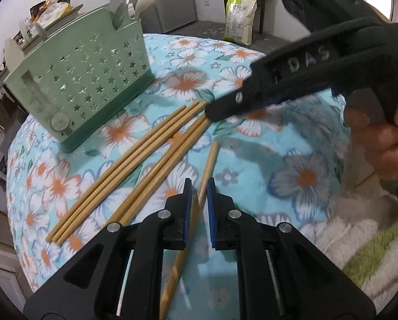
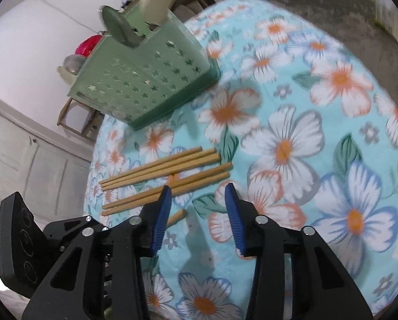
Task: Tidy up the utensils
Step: 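Close the left tool on one wooden chopstick and lift it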
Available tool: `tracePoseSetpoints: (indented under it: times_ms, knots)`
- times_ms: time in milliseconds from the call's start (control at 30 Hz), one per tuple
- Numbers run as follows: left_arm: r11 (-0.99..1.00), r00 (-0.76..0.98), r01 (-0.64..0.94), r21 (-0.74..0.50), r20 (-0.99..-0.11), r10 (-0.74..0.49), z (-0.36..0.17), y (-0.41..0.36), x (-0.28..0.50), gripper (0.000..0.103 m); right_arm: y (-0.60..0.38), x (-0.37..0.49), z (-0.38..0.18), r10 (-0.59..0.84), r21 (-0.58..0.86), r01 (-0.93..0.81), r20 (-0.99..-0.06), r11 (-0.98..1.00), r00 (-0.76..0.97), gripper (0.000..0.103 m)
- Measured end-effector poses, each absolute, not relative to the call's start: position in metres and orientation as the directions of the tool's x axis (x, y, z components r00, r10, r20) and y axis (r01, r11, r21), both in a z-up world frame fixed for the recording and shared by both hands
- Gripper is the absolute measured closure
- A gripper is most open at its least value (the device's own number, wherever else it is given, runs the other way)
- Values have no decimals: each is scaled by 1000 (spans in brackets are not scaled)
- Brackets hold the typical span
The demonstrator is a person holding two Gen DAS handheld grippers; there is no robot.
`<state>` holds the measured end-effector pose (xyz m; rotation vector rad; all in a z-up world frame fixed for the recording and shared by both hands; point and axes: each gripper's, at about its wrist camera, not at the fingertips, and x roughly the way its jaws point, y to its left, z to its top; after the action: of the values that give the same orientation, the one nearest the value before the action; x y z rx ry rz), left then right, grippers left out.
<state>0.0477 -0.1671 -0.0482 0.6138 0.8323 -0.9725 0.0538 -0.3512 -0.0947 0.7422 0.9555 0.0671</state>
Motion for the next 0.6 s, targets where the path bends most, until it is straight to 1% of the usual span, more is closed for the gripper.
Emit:
tracePoseSetpoints:
  times_ms: [233, 333, 400, 600]
  knots:
    - [466, 270, 885, 17, -832, -484, -61, -180, 63, 94, -364, 58, -112, 431, 693, 325, -679, 643, 594, 73]
    - [471, 265, 882, 7, -833, -486, -61, -177, 64, 95, -367, 62, -118, 459, 729, 348, -657, 590, 598, 79]
    - [478, 264, 878, 1, -835, -483, -60, -173, 64, 96, -368, 65, -122, 462, 736, 357, -652, 575, 601, 85]
    - [523, 235, 850, -61, -845, -480, -58, -156, 69, 96, -368, 73, -126, 479, 766, 363, -624, 531, 618, 88]
